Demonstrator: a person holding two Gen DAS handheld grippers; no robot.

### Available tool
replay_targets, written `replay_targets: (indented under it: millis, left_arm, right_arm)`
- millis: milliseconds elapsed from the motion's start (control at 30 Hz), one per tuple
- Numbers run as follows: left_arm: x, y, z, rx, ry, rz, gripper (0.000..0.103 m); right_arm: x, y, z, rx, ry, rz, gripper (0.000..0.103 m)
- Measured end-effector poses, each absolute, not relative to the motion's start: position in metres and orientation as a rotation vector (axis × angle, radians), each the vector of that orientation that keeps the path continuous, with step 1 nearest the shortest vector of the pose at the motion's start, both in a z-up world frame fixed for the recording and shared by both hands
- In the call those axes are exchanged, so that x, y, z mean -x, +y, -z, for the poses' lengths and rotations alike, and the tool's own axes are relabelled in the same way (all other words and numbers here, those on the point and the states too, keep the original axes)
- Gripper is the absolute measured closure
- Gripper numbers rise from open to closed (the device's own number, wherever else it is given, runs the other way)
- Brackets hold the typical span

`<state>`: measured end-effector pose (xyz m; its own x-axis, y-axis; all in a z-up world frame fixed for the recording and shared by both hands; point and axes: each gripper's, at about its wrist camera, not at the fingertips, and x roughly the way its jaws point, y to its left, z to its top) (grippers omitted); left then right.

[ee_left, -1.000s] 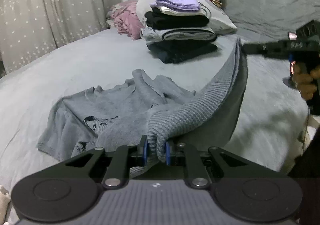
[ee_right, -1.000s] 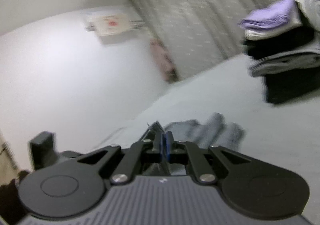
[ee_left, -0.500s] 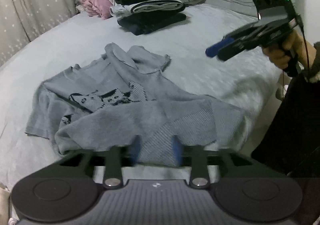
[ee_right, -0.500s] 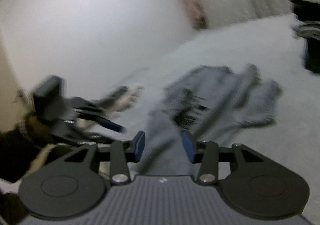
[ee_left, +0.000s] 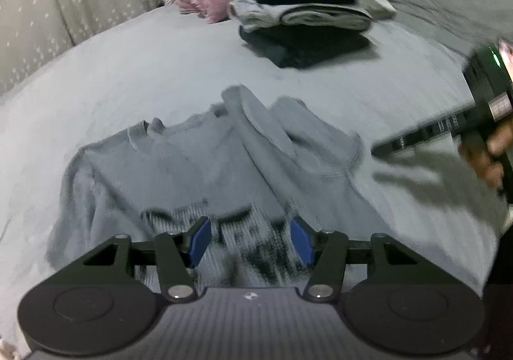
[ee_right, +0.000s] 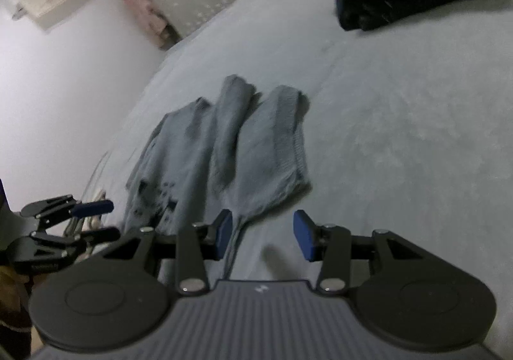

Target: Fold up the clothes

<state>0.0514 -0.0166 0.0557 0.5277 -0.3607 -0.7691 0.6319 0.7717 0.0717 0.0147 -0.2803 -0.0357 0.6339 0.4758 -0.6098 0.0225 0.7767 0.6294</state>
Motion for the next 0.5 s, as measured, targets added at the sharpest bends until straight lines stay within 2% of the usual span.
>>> replay_targets:
  millis: [100,267,500]
  left_arm:
    - [-0.086,-0.035,-0.055,-0.345,0.828,0.581,0.046]
    - [-0.142,-0.062,-0.045,-0.319,0.862,0.547,0.040]
    - [-0.211,-0.060,-0.015,-0.424,0.855,0.414,0.040]
  right_arm:
    - [-0.033,-0.281,0.042,-0.668,0.841,-0.251,0.061]
    - [-0.058,-0.292,0.053,-0.693,0.771,-0.191,0.061]
    - [-0.086,-0.293,0.065,-0.711,0.695,-0.181,0.059]
